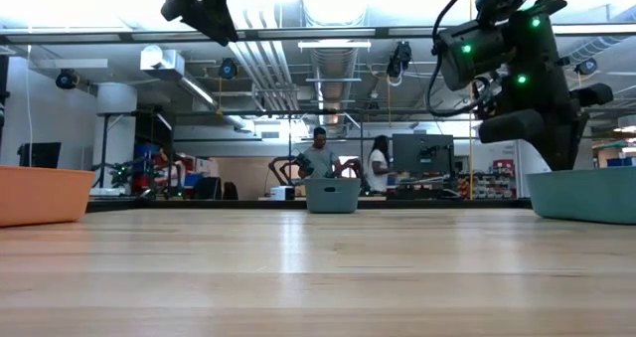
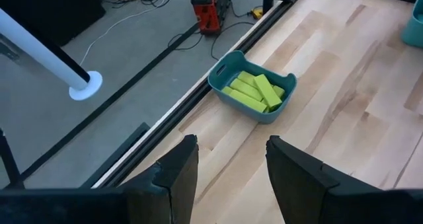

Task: Sort blocks
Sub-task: Adjust the light blue bin on the table

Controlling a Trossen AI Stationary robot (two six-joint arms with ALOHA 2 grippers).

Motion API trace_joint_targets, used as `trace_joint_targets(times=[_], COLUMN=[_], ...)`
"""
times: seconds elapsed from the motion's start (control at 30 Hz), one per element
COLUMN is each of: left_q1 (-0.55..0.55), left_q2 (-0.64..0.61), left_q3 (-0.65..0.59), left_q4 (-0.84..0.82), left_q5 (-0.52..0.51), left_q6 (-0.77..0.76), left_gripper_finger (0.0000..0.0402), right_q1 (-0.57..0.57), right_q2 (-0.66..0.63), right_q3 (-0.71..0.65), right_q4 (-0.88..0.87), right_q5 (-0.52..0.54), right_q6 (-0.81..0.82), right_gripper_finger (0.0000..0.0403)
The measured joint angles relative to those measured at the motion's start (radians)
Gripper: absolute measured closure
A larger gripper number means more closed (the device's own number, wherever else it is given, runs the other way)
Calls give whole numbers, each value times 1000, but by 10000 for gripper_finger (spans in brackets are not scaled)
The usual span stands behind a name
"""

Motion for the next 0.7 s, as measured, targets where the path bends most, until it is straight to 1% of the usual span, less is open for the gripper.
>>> trace_joint_targets(times=[0.1, 0.23, 0.3, 0.4, 0.5, 0.53, 0.6, 0.7], left_q1=[3, 2, 1, -9, -21, -27, -50, -99], left_q2=[0, 20, 51, 121, 208, 238, 303, 407], left_q3=[0, 0, -1, -5, -6, -6, -6, -6], left_q4=[4, 60, 120, 249, 361, 404, 522, 700], left_q5=[38, 200, 291, 357, 395, 411, 415, 388], left_q6=[3, 43, 91, 137, 188, 205, 229, 249], left_gripper_finger=[245, 248, 257, 300, 374, 387, 392, 400], right_q1=[0, 1, 0, -4, -3, 0, 4, 8], right_q2=[-7, -61, -106, -175, -244, -269, -306, -354], right_q3=[12, 92, 137, 199, 270, 298, 353, 433], right_q4=[-89, -213, -210, -206, -199, -190, -168, -147], right_q5=[2, 40, 56, 81, 142, 167, 226, 310], right_q6=[3, 37, 52, 69, 89, 76, 58, 11], right_gripper_finger=[391, 391, 391, 391, 391, 391, 391, 391])
